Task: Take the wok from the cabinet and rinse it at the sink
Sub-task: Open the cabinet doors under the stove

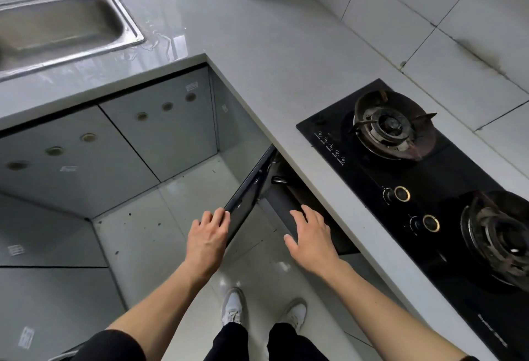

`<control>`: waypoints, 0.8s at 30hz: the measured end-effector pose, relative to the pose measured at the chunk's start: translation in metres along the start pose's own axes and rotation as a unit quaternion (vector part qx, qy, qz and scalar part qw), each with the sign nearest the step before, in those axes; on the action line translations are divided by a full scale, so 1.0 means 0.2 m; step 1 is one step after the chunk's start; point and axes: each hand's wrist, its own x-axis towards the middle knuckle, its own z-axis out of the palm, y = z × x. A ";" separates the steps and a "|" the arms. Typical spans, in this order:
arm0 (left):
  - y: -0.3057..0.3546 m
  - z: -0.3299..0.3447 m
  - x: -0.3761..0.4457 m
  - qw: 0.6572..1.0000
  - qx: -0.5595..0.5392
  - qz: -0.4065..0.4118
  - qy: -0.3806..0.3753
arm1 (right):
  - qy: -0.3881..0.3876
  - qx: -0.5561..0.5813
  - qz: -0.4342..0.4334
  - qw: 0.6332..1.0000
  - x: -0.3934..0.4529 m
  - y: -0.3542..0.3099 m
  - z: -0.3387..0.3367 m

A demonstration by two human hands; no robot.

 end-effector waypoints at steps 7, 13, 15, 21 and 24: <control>-0.07 -0.02 0.05 0.999 0.018 -0.036 -0.007 | 0.001 0.009 0.020 1.000 0.04 -0.01 -0.02; -0.09 0.00 0.07 0.997 -0.004 -0.074 -0.025 | -0.012 0.012 0.015 1.000 0.04 -0.06 0.01; -0.09 0.00 0.07 0.996 0.016 -0.077 -0.031 | -0.012 0.012 0.015 1.000 0.03 -0.06 0.01; -0.09 -0.01 0.11 0.993 0.039 -0.100 -0.054 | -0.006 0.006 0.025 1.000 0.00 -0.05 -0.01; -0.13 -0.03 0.16 0.991 0.033 -0.113 -0.061 | 0.003 0.004 0.036 0.999 -0.02 -0.01 -0.03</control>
